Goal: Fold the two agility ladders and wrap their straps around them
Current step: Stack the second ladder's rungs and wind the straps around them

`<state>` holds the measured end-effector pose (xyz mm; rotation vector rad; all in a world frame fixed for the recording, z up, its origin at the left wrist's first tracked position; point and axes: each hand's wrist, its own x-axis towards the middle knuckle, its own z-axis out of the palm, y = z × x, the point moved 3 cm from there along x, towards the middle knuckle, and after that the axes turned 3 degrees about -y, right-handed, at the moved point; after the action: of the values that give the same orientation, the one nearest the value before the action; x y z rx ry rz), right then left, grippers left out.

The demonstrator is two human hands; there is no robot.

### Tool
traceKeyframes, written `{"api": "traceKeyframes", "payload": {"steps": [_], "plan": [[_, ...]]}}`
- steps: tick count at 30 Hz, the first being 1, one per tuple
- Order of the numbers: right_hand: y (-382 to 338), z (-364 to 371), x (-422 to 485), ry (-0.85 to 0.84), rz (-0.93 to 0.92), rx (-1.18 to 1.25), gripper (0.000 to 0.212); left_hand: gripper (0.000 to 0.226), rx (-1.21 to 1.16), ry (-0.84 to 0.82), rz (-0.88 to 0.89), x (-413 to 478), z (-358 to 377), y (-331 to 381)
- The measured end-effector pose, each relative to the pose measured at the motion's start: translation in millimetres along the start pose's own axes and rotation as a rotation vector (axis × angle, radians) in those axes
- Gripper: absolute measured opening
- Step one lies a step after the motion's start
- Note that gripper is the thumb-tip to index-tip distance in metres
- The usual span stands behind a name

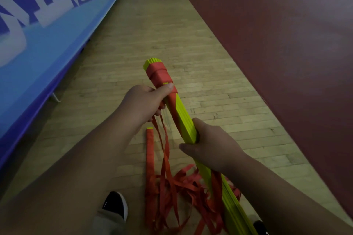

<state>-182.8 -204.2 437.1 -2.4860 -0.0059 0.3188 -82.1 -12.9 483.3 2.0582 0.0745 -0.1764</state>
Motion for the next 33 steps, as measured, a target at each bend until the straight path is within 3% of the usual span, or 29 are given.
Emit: {"api": "traceKeyframes", "payload": {"steps": [2, 8, 12, 18, 26, 33], "plan": [[-0.6, -3.1, 1.2, -0.049, 0.036, 0.103, 0.034, 0.051, -0.057, -0.009, -0.017, 1.2, -2.5, 3.4], [3.2, -14.1, -4.6, -0.254, 0.188, 0.351, 0.061, 0.045, -0.224, -0.120, -0.060, 11.9, -9.7, -1.8], [2.1, -21.9, -9.4, -0.333, 0.201, 0.577, 0.045, 0.043, -0.268, -0.185, -0.081, 20.0, -16.1, -6.7], [-0.2, -18.1, -12.2, -0.511, 0.156, 0.663, 0.032, 0.048, -0.141, -0.201, -0.080, 23.2, -16.1, -13.9], [9.4, -15.0, -9.4, -0.428, 0.132, 0.641, 0.027, 0.049, -0.069, -0.224, -0.065, 22.1, -17.0, -13.1], [11.7, -14.5, -5.7, -0.278, 0.119, 0.437, 0.027, 0.043, -0.058, -0.197, -0.075, 16.2, -13.2, -11.7]]}}
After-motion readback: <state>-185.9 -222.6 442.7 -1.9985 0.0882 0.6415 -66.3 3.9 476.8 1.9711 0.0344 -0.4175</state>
